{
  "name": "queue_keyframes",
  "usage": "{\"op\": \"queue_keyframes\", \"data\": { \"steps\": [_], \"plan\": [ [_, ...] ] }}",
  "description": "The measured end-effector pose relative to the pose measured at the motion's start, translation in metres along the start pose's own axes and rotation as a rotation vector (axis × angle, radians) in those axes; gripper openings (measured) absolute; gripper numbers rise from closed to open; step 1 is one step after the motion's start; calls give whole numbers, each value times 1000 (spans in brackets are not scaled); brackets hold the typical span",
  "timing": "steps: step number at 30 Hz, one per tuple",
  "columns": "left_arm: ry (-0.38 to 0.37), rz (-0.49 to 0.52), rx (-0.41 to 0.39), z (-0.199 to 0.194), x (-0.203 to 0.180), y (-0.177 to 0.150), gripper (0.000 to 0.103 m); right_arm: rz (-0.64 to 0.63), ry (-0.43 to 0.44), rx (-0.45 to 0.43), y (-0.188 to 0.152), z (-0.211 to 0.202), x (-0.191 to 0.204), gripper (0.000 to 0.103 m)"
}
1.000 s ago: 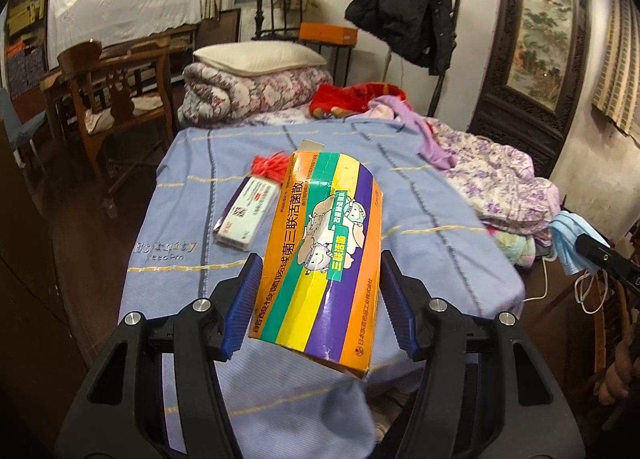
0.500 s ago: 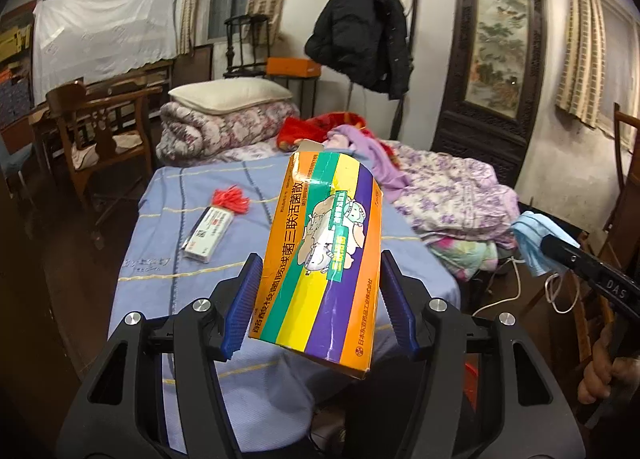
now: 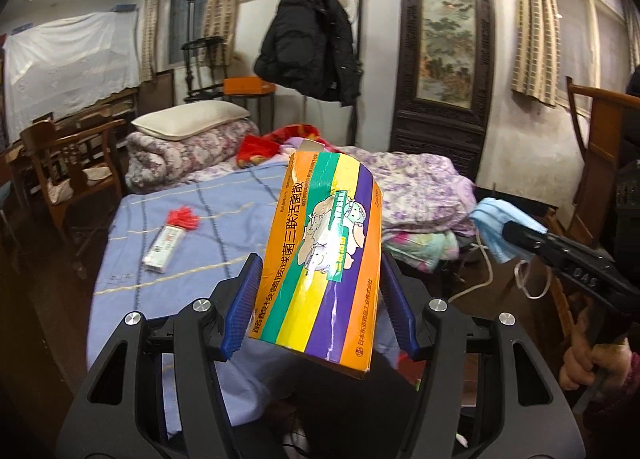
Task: Collect trash
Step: 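Carry the striped box and blue mask over to the red wastebasket, then open the right tool over the wastebasket to drop the blue mask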
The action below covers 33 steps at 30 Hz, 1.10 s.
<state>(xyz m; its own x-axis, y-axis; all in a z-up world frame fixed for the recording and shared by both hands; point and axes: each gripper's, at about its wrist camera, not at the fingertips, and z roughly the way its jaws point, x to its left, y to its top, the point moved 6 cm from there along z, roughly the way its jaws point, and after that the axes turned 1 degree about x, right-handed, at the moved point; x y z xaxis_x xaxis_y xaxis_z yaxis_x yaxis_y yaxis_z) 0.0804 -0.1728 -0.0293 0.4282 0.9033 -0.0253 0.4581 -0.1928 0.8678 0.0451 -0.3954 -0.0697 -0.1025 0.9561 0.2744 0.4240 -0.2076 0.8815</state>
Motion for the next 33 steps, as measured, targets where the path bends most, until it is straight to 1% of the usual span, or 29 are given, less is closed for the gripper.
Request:
{"op": "queue_keyframes", "data": {
  "steps": [4, 10, 15, 17, 18, 19, 20, 21, 22, 24, 27, 31, 33],
  "plan": [
    [-35, 27, 19, 6, -17, -4, 58, 23, -12, 41, -10, 0, -15, 14],
    [-71, 48, 56, 21, -33, -10, 58, 85, -64, 158, -41, 15, -55, 14],
    [-100, 57, 100, 38, -45, -18, 58, 153, -120, 269, -81, 40, -93, 15],
    [-111, 66, 125, 49, -50, -22, 58, 196, -140, 333, -104, 54, -110, 16],
    [-117, 70, 139, 56, -53, -25, 58, 222, -145, 384, -120, 64, -120, 21],
    [-123, 71, 148, 60, -55, -27, 58, 237, -140, 412, -128, 70, -124, 26],
    [-131, 72, 163, 66, -57, -30, 58, 269, -135, 451, -139, 78, -131, 40],
    [-138, 75, 177, 73, -60, -32, 58, 299, -140, 469, -147, 82, -138, 51],
    [-141, 77, 185, 77, -61, -34, 58, 333, -153, 469, -154, 84, -144, 52],
    [-148, 81, 204, 85, -66, -36, 58, 359, -154, 462, -159, 83, -149, 52],
    [-162, 92, 229, 97, -73, -40, 58, 359, -161, 429, -155, 77, -154, 53],
    [-185, 127, 260, 109, -91, -45, 58, 366, -174, 341, -133, 59, -163, 57],
    [-203, 155, 279, 117, -104, -49, 58, 358, -191, 283, -119, 44, -167, 61]
  ]
}}
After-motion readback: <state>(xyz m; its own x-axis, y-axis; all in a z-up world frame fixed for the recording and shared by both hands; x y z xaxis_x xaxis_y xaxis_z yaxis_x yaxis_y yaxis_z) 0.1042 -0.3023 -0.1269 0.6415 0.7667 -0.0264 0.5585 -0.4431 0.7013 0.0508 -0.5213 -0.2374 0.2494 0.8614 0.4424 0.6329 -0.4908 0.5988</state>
